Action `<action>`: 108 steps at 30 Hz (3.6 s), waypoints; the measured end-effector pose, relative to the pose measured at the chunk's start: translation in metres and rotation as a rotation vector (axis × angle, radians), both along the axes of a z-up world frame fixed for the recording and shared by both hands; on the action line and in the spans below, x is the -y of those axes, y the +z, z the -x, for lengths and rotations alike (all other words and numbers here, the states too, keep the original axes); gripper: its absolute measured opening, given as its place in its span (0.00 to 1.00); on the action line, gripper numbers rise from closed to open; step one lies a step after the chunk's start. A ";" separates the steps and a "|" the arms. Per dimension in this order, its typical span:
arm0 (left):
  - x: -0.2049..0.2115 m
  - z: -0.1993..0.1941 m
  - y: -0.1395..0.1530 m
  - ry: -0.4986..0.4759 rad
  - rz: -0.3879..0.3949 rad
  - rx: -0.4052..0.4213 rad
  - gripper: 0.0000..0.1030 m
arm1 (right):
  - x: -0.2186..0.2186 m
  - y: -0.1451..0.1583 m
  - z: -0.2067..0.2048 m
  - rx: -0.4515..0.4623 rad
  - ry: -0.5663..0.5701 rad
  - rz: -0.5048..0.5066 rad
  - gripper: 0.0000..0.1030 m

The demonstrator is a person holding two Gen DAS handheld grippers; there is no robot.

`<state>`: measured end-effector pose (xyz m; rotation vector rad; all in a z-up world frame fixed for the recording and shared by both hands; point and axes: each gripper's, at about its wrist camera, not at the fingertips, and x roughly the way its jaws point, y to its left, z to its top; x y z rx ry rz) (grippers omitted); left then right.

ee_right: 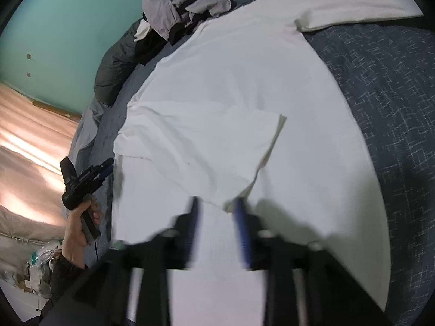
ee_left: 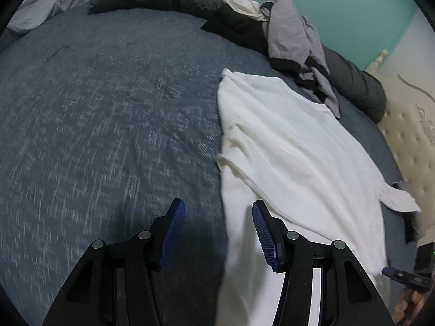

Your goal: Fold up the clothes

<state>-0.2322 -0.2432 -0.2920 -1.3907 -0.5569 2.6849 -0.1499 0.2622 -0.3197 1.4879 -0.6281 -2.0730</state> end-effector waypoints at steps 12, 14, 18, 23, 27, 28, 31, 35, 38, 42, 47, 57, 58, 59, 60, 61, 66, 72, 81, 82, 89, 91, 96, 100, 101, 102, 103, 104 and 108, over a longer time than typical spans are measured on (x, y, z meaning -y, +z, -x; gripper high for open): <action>-0.008 0.026 0.000 -0.085 0.045 -0.051 0.35 | 0.006 -0.011 0.004 0.035 0.000 0.034 0.42; -0.003 0.026 -0.001 -0.077 -0.020 -0.063 0.34 | 0.007 -0.010 0.004 0.034 -0.001 0.037 0.42; 0.008 0.027 -0.001 -0.047 -0.101 -0.073 0.13 | 0.009 -0.008 0.005 0.026 0.003 0.032 0.42; 0.011 0.021 -0.002 -0.040 -0.148 -0.087 0.05 | 0.007 -0.008 0.004 0.029 -0.001 0.027 0.42; 0.022 0.011 0.006 -0.002 -0.213 -0.110 0.05 | 0.005 -0.010 0.004 0.034 -0.007 0.028 0.42; 0.026 0.010 0.006 0.011 -0.235 -0.109 0.05 | 0.004 -0.010 0.004 0.034 -0.007 0.027 0.42; 0.035 0.006 0.001 0.060 -0.288 -0.094 0.05 | 0.003 -0.010 0.005 0.038 -0.012 0.022 0.42; 0.037 0.007 -0.004 0.074 -0.297 -0.083 0.05 | -0.005 0.001 0.008 0.020 -0.022 0.011 0.42; 0.037 0.007 -0.005 0.076 -0.295 -0.079 0.05 | -0.018 0.011 0.019 -0.013 -0.065 -0.021 0.47; 0.037 0.008 -0.007 0.078 -0.291 -0.074 0.05 | -0.036 0.015 0.040 -0.036 -0.132 -0.080 0.48; 0.037 0.008 -0.009 0.079 -0.286 -0.069 0.05 | -0.027 0.005 0.065 -0.046 -0.078 -0.178 0.48; 0.038 0.009 -0.007 0.075 -0.281 -0.067 0.05 | -0.021 -0.005 0.066 -0.095 -0.027 -0.224 0.02; 0.038 0.008 -0.007 0.075 -0.282 -0.066 0.05 | -0.023 -0.004 0.065 -0.101 -0.037 -0.220 0.02; 0.038 0.008 -0.008 0.075 -0.282 -0.066 0.05 | -0.027 -0.002 0.064 -0.106 -0.049 -0.215 0.02; 0.038 0.008 -0.008 0.075 -0.282 -0.066 0.05 | -0.030 -0.001 0.063 -0.113 -0.059 -0.211 0.02; 0.038 0.008 -0.008 0.076 -0.282 -0.066 0.05 | -0.033 0.000 0.062 -0.119 -0.068 -0.207 0.02; 0.039 0.007 -0.009 0.078 -0.288 -0.067 0.05 | -0.035 -0.003 0.063 -0.109 -0.070 -0.201 0.02; 0.038 0.006 -0.010 0.074 -0.293 -0.067 0.05 | -0.035 -0.007 0.069 -0.039 -0.065 -0.261 0.05; 0.033 0.008 -0.009 0.071 -0.272 -0.067 0.05 | 0.042 0.065 0.122 -0.200 0.059 -0.276 0.32; 0.032 0.008 -0.008 0.068 -0.264 -0.067 0.05 | 0.066 0.071 0.131 -0.216 0.109 -0.262 0.32; 0.030 0.008 -0.006 0.048 -0.231 -0.067 0.05 | 0.246 0.093 0.193 -0.306 0.408 -0.307 0.33; 0.031 0.009 -0.007 0.048 -0.233 -0.065 0.05 | 0.283 0.088 0.205 -0.302 0.459 -0.323 0.33; 0.030 0.010 -0.009 0.045 -0.223 -0.060 0.05 | 0.356 0.079 0.226 -0.310 0.523 -0.358 0.34; 0.028 0.011 -0.009 0.040 -0.214 -0.058 0.05 | 0.403 0.070 0.235 -0.316 0.570 -0.378 0.34; 0.028 0.011 -0.009 0.040 -0.215 -0.058 0.05 | 0.413 0.068 0.235 -0.323 0.586 -0.392 0.34; 0.027 0.011 -0.010 0.039 -0.216 -0.058 0.05 | 0.423 0.066 0.235 -0.330 0.601 -0.406 0.34; 0.027 0.011 -0.010 0.039 -0.217 -0.057 0.05 | 0.432 0.063 0.236 -0.336 0.612 -0.424 0.34; 0.027 0.012 -0.010 0.039 -0.217 -0.057 0.05 | 0.440 0.060 0.237 -0.342 0.617 -0.446 0.34; 0.026 0.011 -0.011 0.036 -0.216 -0.056 0.05 | 0.461 0.049 0.241 -0.354 0.636 -0.511 0.34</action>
